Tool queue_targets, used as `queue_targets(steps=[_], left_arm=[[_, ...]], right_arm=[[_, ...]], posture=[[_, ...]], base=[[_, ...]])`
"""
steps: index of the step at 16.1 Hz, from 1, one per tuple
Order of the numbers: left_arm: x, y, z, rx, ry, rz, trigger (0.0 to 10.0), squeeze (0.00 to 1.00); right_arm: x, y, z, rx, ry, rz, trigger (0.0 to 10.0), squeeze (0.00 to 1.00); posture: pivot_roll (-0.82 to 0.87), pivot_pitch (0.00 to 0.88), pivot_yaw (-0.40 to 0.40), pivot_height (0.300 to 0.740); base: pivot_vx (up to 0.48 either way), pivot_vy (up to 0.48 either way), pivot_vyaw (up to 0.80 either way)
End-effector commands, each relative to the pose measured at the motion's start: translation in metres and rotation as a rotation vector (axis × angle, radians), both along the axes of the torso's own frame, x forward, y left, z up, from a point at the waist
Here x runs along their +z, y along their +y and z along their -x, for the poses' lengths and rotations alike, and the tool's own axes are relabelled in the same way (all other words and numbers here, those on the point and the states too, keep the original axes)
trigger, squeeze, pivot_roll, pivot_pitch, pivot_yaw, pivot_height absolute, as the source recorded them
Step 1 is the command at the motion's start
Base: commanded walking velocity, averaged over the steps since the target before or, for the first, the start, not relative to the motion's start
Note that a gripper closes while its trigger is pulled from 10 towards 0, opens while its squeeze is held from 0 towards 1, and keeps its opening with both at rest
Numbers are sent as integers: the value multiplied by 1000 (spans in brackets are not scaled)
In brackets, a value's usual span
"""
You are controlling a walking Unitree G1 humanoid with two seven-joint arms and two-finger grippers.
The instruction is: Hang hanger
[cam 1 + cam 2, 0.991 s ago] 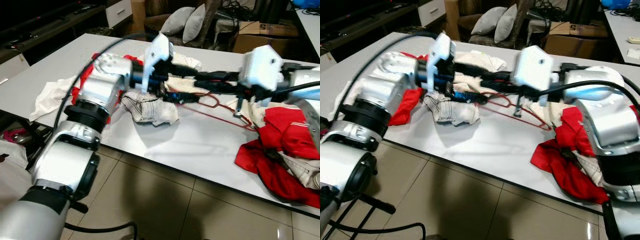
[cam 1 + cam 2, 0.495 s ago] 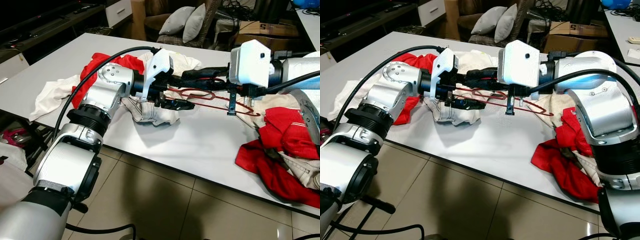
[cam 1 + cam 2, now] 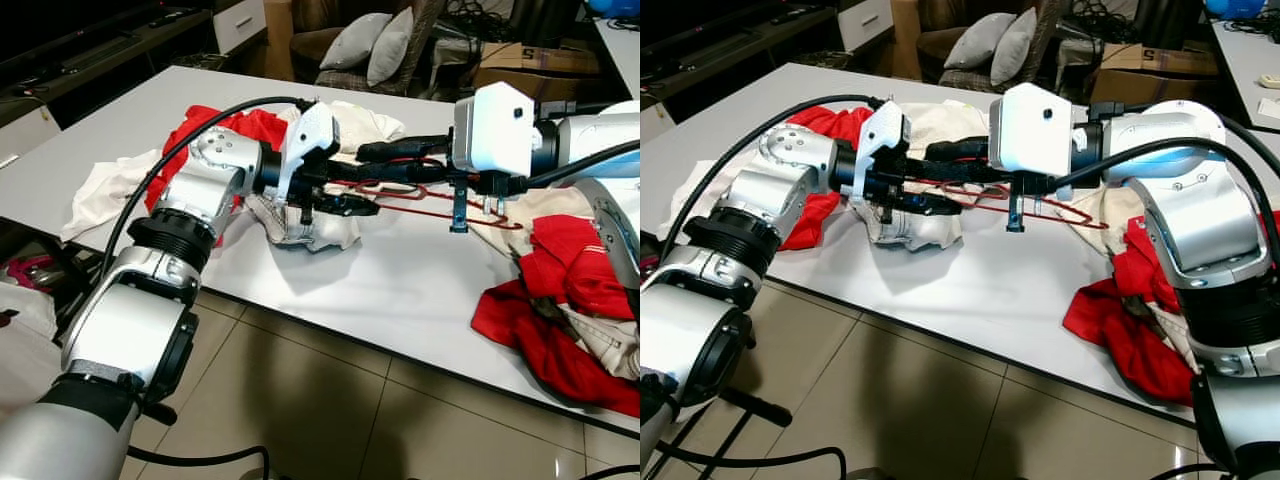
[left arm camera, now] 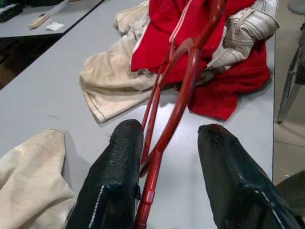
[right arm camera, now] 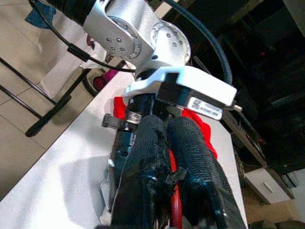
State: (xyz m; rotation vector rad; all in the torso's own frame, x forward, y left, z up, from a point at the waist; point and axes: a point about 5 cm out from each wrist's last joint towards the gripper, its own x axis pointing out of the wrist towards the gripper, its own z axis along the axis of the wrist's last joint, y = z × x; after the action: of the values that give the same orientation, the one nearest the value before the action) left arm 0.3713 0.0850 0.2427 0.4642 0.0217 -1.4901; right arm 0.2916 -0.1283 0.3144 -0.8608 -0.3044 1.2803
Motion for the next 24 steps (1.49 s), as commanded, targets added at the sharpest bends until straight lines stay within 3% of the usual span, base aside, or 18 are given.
queue_targets(steps=[1, 9, 12, 13, 14, 17, 20, 21, 23, 24], left_arm=[[-2, 7, -1, 14, -1, -36, 0, 0], [-1, 14, -7, 100, -20, -26, 0, 0], [-3, 17, -9, 132, -24, -30, 0, 0], [-2, 17, -9, 144, -26, -21, 0, 0], [-2, 18, -10, 154, -29, -13, 0, 0], [-2, 19, -11, 175, -53, -19, 0, 0], [-6, 23, -10, 178, -53, -22, 0, 0], [-8, 25, -11, 186, -49, -22, 0, 0], [-9, 29, -11, 198, -50, -19, 0, 0], [-7, 37, -11, 205, -61, -7, 0, 0]], right_arm=[[9, 2, 2, 19, -40, 1, 10000, 0], [10, 3, 2, 32, -40, -6, 10000, 0], [10, 2, 3, 40, 15, -33, 10000, 0], [10, 1, 3, 41, 29, -42, 10000, 596], [10, 0, 3, 40, 45, -52, 10000, 1000], [13, -4, 2, 30, 79, -102, 10000, 1000], [51, -16, 3, 56, 84, -491, 10000, 1000], [59, -23, 4, 50, 79, -565, 10000, 1000], [62, -36, 7, 31, 85, -594, 10000, 1000], [53, -55, 10, -54, 95, -512, 10000, 1000]], posture=[[-96, 0, 93, 740], [-91, 0, 89, 740], [-90, 0, 88, 740], [-91, 0, 89, 740], [-91, 0, 90, 740], [-89, 0, 87, 740], [-87, 0, 82, 740], [-86, 0, 79, 740], [-85, 0, 75, 740], [-91, 0, 62, 740]], base=[[0, 0, 0], [0, 0, 0], [0, 0, 0], [0, 0, 0], [0, 0, 0], [0, 0, 0], [0, 0, 0], [0, 0, 0], [0, 0, 0], [0, 0, 0]])
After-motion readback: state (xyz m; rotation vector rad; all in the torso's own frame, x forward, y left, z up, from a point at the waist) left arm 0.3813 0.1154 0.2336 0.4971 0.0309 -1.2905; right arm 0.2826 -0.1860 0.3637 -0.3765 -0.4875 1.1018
